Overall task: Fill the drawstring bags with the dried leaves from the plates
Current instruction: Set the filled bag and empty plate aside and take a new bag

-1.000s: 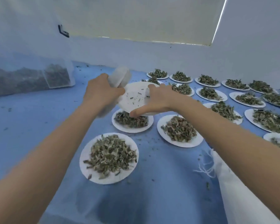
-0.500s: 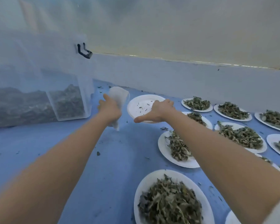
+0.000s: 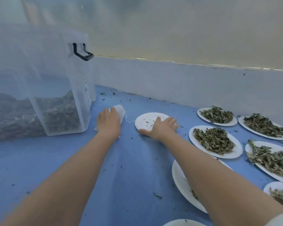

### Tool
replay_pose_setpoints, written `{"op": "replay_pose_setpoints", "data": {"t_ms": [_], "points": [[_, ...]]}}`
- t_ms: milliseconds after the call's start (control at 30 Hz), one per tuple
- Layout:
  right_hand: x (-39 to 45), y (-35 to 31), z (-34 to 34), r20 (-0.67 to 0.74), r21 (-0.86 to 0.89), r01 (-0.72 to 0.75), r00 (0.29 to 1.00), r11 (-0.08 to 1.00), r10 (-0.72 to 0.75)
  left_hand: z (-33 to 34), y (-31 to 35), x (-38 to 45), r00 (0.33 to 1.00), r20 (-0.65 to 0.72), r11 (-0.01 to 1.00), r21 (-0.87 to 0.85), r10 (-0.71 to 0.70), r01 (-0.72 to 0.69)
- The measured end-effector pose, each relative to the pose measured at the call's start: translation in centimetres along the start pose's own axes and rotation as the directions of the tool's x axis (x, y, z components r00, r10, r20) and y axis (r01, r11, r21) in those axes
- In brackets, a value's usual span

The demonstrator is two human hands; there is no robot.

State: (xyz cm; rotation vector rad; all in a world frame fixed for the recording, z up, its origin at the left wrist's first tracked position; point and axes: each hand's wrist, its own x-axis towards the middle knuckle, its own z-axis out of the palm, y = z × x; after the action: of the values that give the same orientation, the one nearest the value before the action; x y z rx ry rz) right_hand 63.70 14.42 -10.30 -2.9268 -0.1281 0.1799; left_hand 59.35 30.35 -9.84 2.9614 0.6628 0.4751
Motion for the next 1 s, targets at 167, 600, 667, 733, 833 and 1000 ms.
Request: {"op": "replay_pose_setpoints", "data": {"t_ms": [167, 600, 667, 733, 833, 1000], "points": [[-2.0, 0.4, -0.7, -0.065, 0.007, 0.153, 0.986, 0.988, -0.152, -0.1, 2.6, -1.6, 0.974, -0.15, 0.984, -0.016, 0.172, -0.176], [-13.3, 2.8, -5.9, -0.098, -0.108, 0.281, 0.952, 0.954, -0.291, -7.9, 4.8, -10.8, 0.967, -0.076, 0.882, -0.398, 0.244, -0.254], [-15.5, 3.3, -7.1, -0.1, -0.141, 0.297, 0.945, 0.944, -0.312, -9.4, 5.0, -12.5, 0.967, -0.043, 0.87, -0.43, 0.249, -0.243], [-18.0, 3.9, -8.1, -0.108, -0.171, 0.315, 0.936, 0.934, -0.336, -10.7, 5.2, -14.2, 0.964, -0.021, 0.858, -0.452, 0.264, -0.244], [-22.1, 5.2, -9.2, -0.097, -0.184, 0.335, 0.929, 0.924, -0.357, -12.5, 5.5, -17.3, 0.959, 0.012, 0.84, -0.486, 0.284, -0.242], [-30.6, 9.1, -9.8, -0.11, -0.19, 0.328, 0.93, 0.926, -0.352, -15.5, 7.1, -25.0, 0.926, 0.076, 0.8, -0.533, 0.369, -0.275]]}}
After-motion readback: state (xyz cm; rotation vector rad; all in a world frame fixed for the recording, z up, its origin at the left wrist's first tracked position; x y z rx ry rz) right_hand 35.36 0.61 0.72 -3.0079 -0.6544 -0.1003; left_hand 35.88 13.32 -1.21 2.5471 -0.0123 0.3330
